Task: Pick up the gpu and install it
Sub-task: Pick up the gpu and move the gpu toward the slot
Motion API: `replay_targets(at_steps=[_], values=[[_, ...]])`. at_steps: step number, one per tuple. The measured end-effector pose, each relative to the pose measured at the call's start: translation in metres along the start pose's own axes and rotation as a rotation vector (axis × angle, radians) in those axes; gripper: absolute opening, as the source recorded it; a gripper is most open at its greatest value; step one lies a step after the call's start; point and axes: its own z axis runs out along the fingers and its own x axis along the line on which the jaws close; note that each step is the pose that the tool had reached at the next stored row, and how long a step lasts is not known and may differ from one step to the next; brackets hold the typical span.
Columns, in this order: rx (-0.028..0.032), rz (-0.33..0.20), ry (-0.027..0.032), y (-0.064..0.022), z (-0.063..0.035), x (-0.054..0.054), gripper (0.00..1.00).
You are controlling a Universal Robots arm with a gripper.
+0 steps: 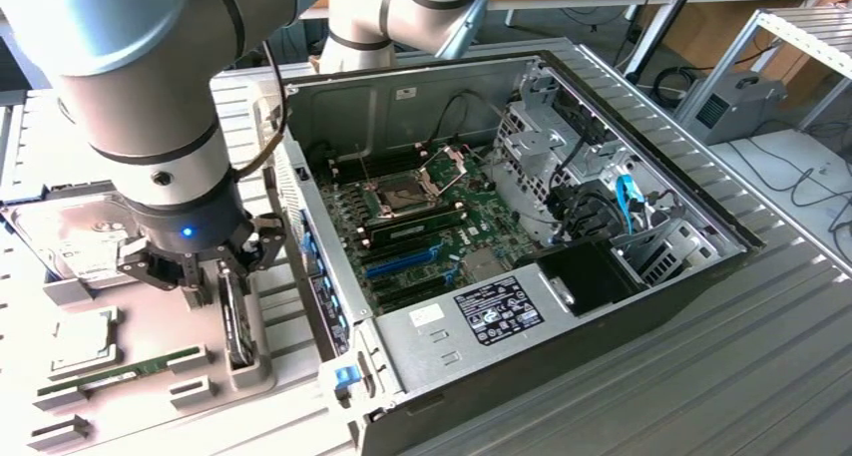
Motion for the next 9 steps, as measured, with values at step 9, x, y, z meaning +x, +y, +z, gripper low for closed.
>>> replay_targets(at_steps=[9], values=[[0.0070, 0.000, -0.0006, 0.0018, -0.0200, 0.000, 0.26]])
